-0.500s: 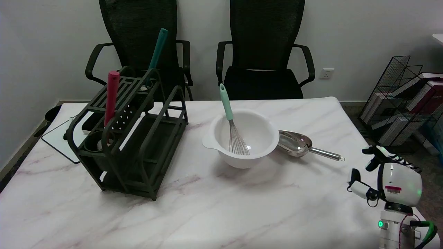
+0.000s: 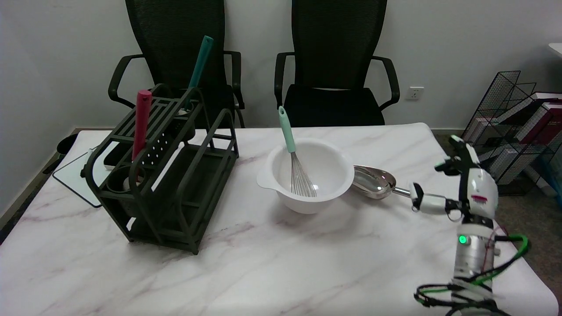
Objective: Pick up the whisk.
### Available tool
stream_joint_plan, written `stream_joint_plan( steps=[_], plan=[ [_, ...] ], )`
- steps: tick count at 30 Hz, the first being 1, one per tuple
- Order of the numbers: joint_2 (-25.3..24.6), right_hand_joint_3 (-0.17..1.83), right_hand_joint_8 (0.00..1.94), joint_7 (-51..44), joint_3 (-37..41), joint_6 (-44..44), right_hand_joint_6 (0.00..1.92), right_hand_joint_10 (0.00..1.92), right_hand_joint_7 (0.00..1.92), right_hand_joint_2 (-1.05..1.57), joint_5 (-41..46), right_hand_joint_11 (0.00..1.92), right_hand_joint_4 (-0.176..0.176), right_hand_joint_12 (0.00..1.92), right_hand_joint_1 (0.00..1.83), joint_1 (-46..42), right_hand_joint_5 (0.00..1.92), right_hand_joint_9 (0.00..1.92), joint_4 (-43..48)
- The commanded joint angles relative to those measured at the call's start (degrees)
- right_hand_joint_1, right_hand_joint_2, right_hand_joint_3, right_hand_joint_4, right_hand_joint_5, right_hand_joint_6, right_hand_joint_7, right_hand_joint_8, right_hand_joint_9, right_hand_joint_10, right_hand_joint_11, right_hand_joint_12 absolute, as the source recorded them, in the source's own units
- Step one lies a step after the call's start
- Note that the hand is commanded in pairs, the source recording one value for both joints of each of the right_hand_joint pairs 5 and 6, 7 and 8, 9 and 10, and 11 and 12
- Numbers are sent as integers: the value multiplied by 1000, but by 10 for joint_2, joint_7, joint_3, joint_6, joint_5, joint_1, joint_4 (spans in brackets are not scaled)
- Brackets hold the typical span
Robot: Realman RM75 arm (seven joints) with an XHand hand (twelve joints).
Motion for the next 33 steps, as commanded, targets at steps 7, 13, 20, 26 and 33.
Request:
stream_joint_plan(
  steps=[7,13,20,26,33],
  plan=[
    [97,1115,879,332,41,-391,237,656,879,218,-4,782,0,782,1139,239,237,656,-110],
    [97,1131,853,480,31,-518,247,653,853,246,-7,744,0,744,1104,298,247,653,-52],
    [92,1214,754,593,-19,-602,203,594,754,123,-9,653,0,653,1068,376,203,594,21],
    [78,1222,671,701,-86,-637,132,555,671,61,-36,597,0,597,1046,458,132,555,98],
    [53,1183,572,834,-160,-689,91,540,572,30,-101,533,0,533,1032,539,91,540,191]
  ],
)
